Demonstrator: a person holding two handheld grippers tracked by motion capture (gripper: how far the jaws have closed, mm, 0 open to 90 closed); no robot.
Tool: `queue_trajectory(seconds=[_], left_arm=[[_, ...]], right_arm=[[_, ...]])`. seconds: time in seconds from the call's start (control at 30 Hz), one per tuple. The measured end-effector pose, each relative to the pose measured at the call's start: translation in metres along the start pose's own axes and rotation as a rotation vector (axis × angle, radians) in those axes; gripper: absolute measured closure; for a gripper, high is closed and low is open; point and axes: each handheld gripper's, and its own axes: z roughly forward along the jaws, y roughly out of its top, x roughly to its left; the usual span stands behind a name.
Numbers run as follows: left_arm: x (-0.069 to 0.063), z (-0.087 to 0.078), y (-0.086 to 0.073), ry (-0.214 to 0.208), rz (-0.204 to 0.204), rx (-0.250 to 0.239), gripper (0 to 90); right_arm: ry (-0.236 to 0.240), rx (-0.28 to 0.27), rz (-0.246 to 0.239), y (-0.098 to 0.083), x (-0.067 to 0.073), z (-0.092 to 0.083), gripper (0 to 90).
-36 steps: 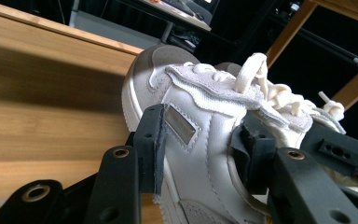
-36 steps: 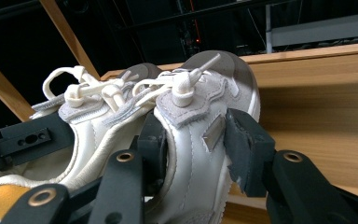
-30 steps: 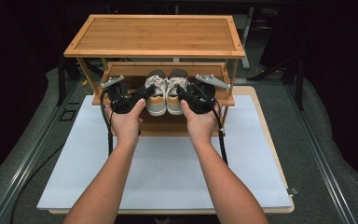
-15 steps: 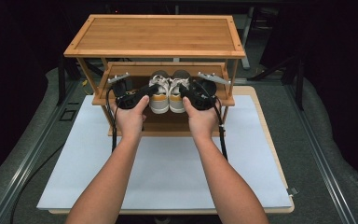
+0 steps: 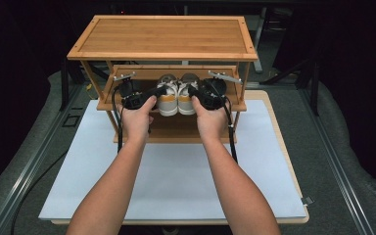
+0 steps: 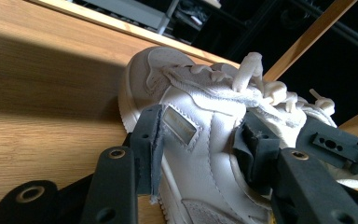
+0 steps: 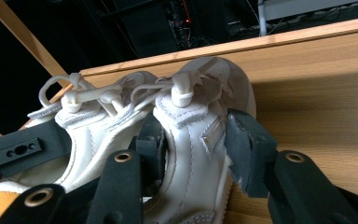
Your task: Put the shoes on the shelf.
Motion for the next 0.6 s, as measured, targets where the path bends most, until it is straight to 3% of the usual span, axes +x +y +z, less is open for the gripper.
queue_trajectory(seconds=[0.13, 0.23, 0.37, 0.6], left_arm=[[-0.0025, 0.0003, 0.0015, 0.018, 0.006, 0.012, 56.1], [-0.0036, 0.0011, 0.0026, 0.029, -0.011, 0.018, 55.9], [-0.0045, 0.0010, 0.0038, 0.045, 0.018, 0.018, 55.1], [-0.0023, 0.0025, 0.0060, 0.037, 0.021, 0.024, 53.2]], right_arm=[[-0.016, 0.003, 0.006, 0.0010, 0.0006, 0.0012, 58.2], [-0.029, 0.010, -0.008, 0.0018, 0.0005, 0.0007, 57.6], [-0.035, -0.001, -0.023, 0.0018, 0.0003, 0.0009, 56.6], [-0.049, -0.005, -0.063, 0.0035, 0.0013, 0.0003, 55.6]])
